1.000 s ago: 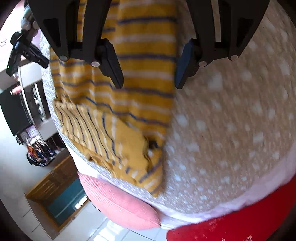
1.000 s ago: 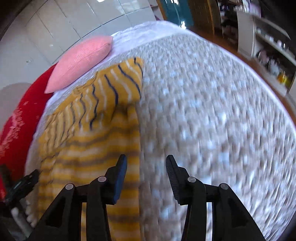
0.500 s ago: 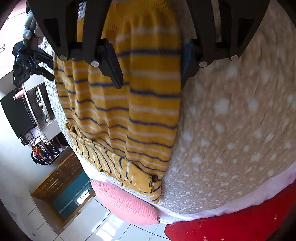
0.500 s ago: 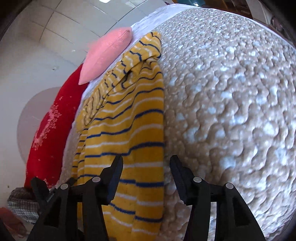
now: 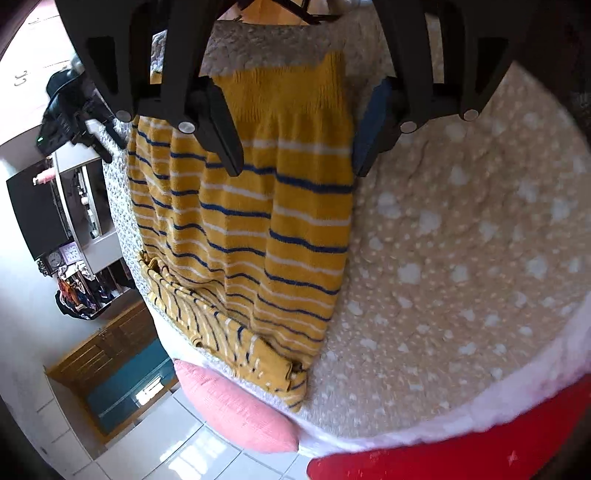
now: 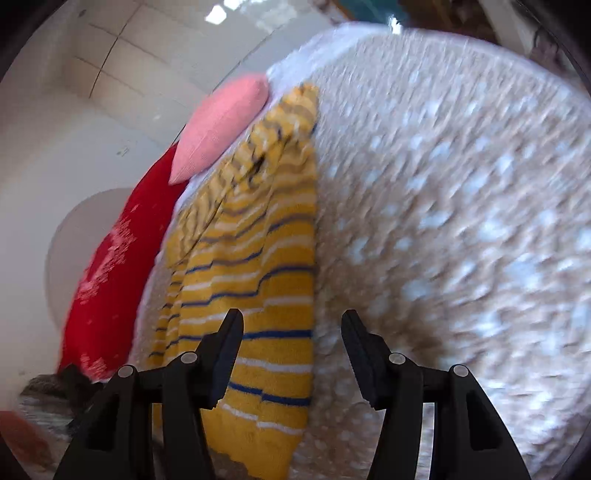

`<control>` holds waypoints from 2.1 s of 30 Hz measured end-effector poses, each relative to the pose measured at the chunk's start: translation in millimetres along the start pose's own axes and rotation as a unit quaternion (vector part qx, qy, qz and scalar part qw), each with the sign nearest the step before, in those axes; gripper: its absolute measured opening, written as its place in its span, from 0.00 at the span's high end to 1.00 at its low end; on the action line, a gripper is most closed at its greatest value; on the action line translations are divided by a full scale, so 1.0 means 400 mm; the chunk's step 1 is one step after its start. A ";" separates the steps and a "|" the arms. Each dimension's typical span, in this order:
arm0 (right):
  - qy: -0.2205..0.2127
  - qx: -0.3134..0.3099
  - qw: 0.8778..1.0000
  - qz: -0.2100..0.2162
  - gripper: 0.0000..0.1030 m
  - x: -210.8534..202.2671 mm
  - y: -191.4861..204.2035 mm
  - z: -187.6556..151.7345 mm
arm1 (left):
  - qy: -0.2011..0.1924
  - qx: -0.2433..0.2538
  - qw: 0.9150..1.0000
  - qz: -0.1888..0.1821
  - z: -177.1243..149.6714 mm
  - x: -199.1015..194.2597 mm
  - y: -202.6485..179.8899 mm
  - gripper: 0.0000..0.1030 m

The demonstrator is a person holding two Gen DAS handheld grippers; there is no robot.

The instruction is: Fold small clothes

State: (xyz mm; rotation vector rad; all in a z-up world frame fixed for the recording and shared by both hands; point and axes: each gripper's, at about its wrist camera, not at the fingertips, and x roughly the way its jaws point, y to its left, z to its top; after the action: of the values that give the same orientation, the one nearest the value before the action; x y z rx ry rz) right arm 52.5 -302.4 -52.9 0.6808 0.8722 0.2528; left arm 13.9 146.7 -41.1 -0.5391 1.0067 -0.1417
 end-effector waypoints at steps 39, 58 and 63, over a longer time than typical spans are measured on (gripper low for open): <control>0.043 -0.027 0.998 0.044 0.39 -0.025 -0.041 -0.105 | 0.012 0.019 0.997 0.074 0.009 0.060 -0.004 0.26; 0.106 0.043 0.964 0.241 0.41 0.099 -0.005 -0.179 | 0.060 -0.075 0.989 -0.116 -0.010 0.080 0.053 0.53; 0.114 0.052 0.962 0.244 0.41 0.105 -0.004 -0.211 | 0.052 -0.072 0.987 -0.131 -0.014 0.085 0.039 0.34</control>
State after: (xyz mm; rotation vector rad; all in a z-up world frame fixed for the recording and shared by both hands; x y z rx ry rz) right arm 13.3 -246.6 -118.1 0.9760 0.9315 0.7436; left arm 25.5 146.2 -77.2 -0.8024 1.0490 -0.3350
